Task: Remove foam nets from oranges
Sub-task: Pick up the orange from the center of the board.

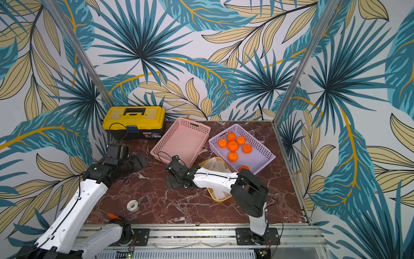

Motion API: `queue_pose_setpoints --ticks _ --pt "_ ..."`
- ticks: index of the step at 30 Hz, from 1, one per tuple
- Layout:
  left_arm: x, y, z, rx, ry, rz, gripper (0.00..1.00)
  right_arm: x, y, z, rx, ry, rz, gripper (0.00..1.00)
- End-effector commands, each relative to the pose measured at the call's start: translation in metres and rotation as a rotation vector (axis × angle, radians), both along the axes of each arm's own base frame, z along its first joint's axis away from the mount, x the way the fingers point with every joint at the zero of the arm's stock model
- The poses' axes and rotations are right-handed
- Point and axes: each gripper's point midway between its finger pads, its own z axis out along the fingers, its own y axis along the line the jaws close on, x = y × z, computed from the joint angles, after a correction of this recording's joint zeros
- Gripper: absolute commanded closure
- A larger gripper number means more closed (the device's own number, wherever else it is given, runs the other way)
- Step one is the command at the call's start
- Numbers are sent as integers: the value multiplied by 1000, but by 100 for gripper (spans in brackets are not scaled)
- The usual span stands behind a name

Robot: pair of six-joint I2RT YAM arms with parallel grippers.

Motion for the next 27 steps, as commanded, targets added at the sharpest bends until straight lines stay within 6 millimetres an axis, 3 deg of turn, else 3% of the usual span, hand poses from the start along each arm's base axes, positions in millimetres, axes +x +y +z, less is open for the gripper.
queue_pose_setpoints --ticks 1,6,10,16,22,27 --pt "-2 -13 12 -48 -10 -79 0 11 6 -11 11 -4 -83 4" --pt "-6 -1 -6 8 28 -36 0 23 6 -25 -27 -14 -155 7" --pt "-7 -4 -8 -3 37 -49 0 21 14 -46 -77 40 -148 12" --pt "-8 -4 -5 -5 24 -53 0 18 15 -45 -86 17 -144 26" --pt "-8 -5 -3 -14 19 -61 0 14 10 -18 -26 -23 -137 43" --pt "-11 -5 0 -13 6 -60 0 13 -8 33 42 -118 -133 47"
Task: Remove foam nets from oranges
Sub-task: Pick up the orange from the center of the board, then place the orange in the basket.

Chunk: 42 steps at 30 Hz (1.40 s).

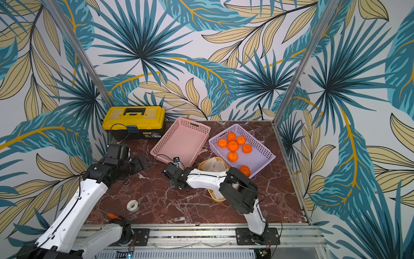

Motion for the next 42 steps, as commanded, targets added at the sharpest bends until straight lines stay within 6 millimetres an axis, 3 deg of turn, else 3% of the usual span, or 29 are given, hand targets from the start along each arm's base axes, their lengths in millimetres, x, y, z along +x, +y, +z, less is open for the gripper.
queue_pose_setpoints --ticks 1,4,7,11,16,18,21,27,34,38,42 --pt "-4 3 4 3 -21 -3 0 3 -8 57 73 -111 1 47" --pt "-6 2 5 -5 -27 -6 0 1 -35 95 77 -183 -38 47" --pt "-7 1 8 -10 -34 -10 0 4 -76 134 104 -273 -104 47" --pt "-8 1 12 -17 -51 -9 0 21 -156 162 148 -264 -267 46" --pt "-10 -1 19 -25 -79 -20 0 42 -273 174 132 -278 -535 44" --pt "-11 1 22 -20 -90 -12 0 48 -315 168 157 -260 -652 43" --pt "-11 0 20 -27 -86 -16 0 61 -359 151 210 -238 -781 42" --pt "-10 -3 18 -37 -75 -27 0 104 -402 110 360 -126 -944 38" --pt "-10 -3 17 -42 -70 -28 1 139 -442 67 353 -103 -1114 34" --pt "-9 -4 17 -44 -65 -33 0 150 -460 53 389 -137 -1195 30" --pt "-8 -4 16 -48 -60 -37 1 150 -469 58 380 -180 -1203 22"
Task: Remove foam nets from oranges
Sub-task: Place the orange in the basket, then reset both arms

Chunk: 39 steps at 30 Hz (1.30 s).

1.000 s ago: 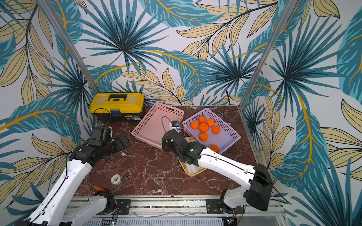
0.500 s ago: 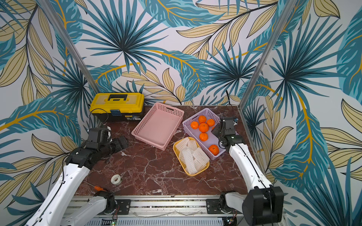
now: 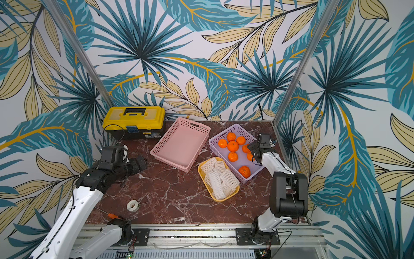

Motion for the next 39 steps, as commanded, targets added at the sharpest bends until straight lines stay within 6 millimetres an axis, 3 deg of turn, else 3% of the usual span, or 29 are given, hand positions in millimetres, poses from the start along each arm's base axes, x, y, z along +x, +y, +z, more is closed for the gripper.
queue_pose_setpoints --ticks 1,6,9,12,15,18,20,21,26,31,35,37,39 --pt "1 3 -2 7 6 -3 0 3 -12 11 -33 -65 -54 18" --pt "2 13 -2 10 3 33 0 -3 -14 18 -49 -123 -68 15" --pt "2 17 2 13 -10 48 0 -5 -12 34 -68 -201 -50 15" --pt "1 25 7 38 -31 86 0 -15 -11 66 -131 -277 -24 15" --pt "-2 33 16 46 -67 139 0 -30 2 111 -244 -398 40 13" --pt "-9 46 24 69 -112 230 0 -47 23 142 -368 -458 121 10" --pt "-13 52 32 69 -145 279 0 -52 43 155 -455 -485 213 1" --pt "-14 54 35 66 -158 294 0 -53 53 158 -493 -486 255 0" --pt "-13 66 57 77 -216 370 0 -53 89 155 -783 -410 420 0" --pt "3 88 94 184 -385 449 0 -52 114 130 -883 -485 588 1" --pt "24 94 118 306 -582 409 0 -55 101 108 -846 -455 561 0" --pt "29 105 122 371 -702 470 0 -53 86 97 -766 -419 538 0" --pt "38 104 117 450 -816 431 0 -52 66 85 -726 -374 492 0"
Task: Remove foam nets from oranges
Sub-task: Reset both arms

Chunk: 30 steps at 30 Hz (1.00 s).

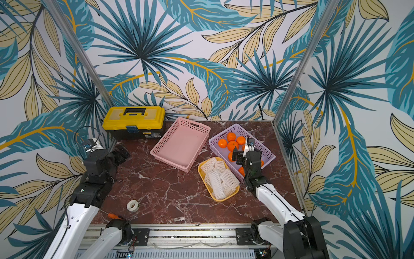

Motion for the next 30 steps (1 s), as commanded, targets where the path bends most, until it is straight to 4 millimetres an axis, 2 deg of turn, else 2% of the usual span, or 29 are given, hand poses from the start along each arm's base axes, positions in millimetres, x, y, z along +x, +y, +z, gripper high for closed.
queue_pose_setpoints --ticks 1,3,6,9,13,15,21,26,30 --pt "14 12 32 216 -274 42 0 1 -22 -9 69 16 -51 0" --pt "25 17 11 263 -263 52 0 -2 -33 -16 71 12 -91 0" --pt "49 32 -42 280 -79 48 0 -10 -46 -22 20 -49 -154 0" --pt "53 46 -87 251 37 54 1 -16 -58 -31 -57 -95 -210 0" --pt "65 45 -120 261 135 -17 0 -15 -66 -55 -66 -74 -244 0" --pt "70 45 -138 241 182 -29 0 -14 -70 -60 -39 -84 -255 0" --pt "84 30 -161 222 167 -141 0 -12 -67 -61 -37 -64 -218 0" --pt "95 5 -161 203 132 -294 1 -9 -65 -63 -30 10 -199 0" --pt "91 0 -160 200 42 -306 1 -10 -54 -70 -2 63 -134 1"
